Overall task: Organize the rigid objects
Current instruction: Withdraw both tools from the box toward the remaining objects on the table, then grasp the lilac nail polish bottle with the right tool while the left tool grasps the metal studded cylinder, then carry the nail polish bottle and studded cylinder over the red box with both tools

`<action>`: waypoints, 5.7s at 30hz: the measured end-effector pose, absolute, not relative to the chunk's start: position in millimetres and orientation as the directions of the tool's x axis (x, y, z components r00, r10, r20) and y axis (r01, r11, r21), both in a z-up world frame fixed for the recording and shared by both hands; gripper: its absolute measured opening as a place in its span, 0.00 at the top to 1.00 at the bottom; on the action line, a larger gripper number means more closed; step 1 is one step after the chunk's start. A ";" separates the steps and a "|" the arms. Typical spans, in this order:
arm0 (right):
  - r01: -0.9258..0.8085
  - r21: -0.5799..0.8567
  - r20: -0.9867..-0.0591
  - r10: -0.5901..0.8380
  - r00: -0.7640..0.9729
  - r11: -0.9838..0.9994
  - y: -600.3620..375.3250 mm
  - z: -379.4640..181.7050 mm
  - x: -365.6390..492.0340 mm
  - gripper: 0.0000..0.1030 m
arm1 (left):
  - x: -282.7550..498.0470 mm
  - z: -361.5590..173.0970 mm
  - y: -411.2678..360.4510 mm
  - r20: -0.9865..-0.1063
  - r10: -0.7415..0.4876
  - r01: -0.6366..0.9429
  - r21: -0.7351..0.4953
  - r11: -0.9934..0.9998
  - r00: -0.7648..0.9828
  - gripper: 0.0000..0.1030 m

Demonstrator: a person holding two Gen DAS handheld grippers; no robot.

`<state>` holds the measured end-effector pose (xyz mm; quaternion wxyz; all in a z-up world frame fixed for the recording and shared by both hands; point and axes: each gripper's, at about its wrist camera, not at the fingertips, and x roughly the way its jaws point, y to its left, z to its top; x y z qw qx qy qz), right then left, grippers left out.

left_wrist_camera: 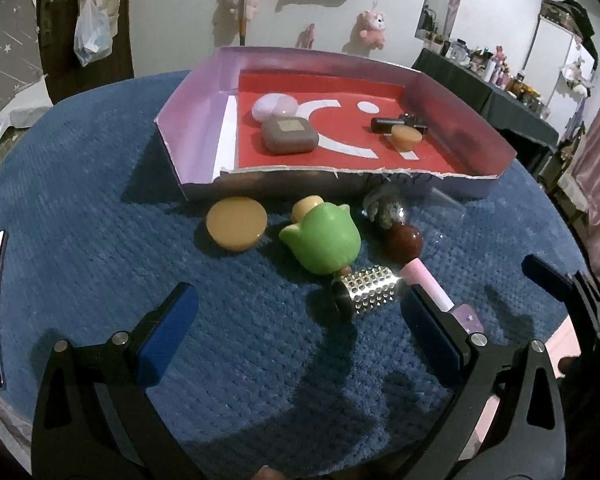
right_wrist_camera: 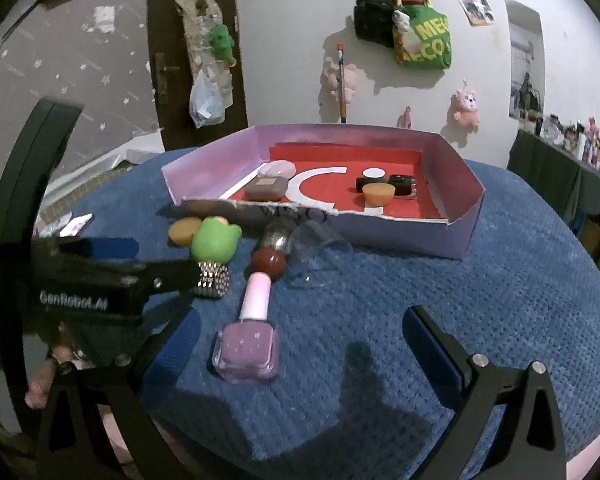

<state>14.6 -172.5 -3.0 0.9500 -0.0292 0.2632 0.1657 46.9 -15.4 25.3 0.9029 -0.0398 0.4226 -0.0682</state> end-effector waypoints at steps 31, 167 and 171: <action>-0.430 -0.017 -0.484 0.369 0.794 0.903 -143.6 -31.4 13.5 0.62 | 47.5 17.5 -39.6 -0.752 -0.213 0.128 -0.170 0.977 0.624 0.64; -0.281 0.202 -0.698 0.340 0.630 0.938 -188.5 15.1 218.0 0.62 | 217.8 21.2 -13.9 -0.791 -0.198 0.112 -0.163 0.980 0.579 0.64; -0.278 0.210 -0.699 0.343 0.627 0.937 -187.6 15.1 218.1 0.62 | 217.9 21.0 -14.4 -0.791 -0.198 0.112 -0.163 0.980 0.579 0.64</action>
